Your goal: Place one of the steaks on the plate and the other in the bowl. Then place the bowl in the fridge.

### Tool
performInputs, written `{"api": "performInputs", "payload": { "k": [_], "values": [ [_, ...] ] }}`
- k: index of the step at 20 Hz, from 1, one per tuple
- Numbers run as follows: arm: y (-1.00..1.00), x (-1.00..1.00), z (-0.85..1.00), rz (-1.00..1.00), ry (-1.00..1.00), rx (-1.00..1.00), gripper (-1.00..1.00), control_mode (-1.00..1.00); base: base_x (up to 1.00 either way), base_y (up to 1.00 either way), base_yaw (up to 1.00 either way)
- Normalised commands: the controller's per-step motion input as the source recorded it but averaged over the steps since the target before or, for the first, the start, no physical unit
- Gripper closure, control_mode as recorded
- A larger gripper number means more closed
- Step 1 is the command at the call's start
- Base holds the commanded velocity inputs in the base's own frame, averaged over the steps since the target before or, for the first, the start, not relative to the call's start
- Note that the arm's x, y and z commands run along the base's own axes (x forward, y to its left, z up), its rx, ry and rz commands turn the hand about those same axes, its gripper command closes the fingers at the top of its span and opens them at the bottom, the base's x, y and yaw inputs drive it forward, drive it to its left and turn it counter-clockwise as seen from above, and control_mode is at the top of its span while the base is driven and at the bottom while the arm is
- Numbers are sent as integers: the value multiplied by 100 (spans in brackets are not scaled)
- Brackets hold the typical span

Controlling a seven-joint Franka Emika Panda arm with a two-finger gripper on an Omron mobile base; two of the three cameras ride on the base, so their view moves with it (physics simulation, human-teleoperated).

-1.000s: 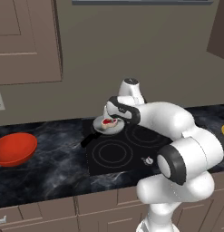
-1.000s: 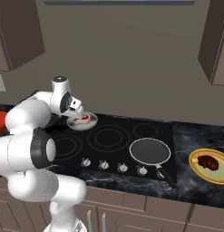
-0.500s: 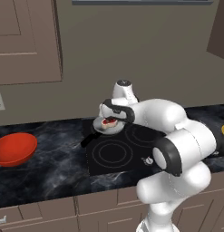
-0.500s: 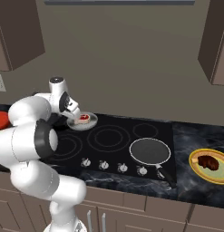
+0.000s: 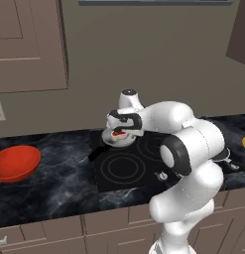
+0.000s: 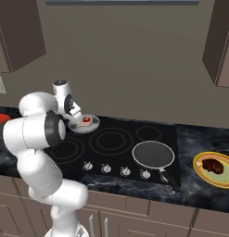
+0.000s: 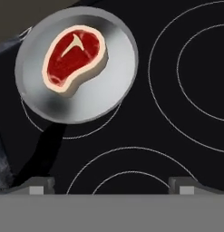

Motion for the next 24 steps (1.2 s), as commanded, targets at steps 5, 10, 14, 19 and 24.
{"api": "performInputs", "payload": {
  "k": [5, 10, 14, 19, 24],
  "values": [
    [8, 44, -13, -10, 11, 0, -100, -100, 0, 0, 0],
    [6, 36, -24, -10, 2, 0, -100, -100, 0, 0, 0],
    [11, 35, -28, -9, 0, 0, -100, -100, 0, 0, 0],
    [7, 30, -23, -9, 0, 0, -100, -100, 0, 0, 0],
    [0, 26, -24, -7, 0, 0, -100, -100, 0, 0, 0]
  ]
}}
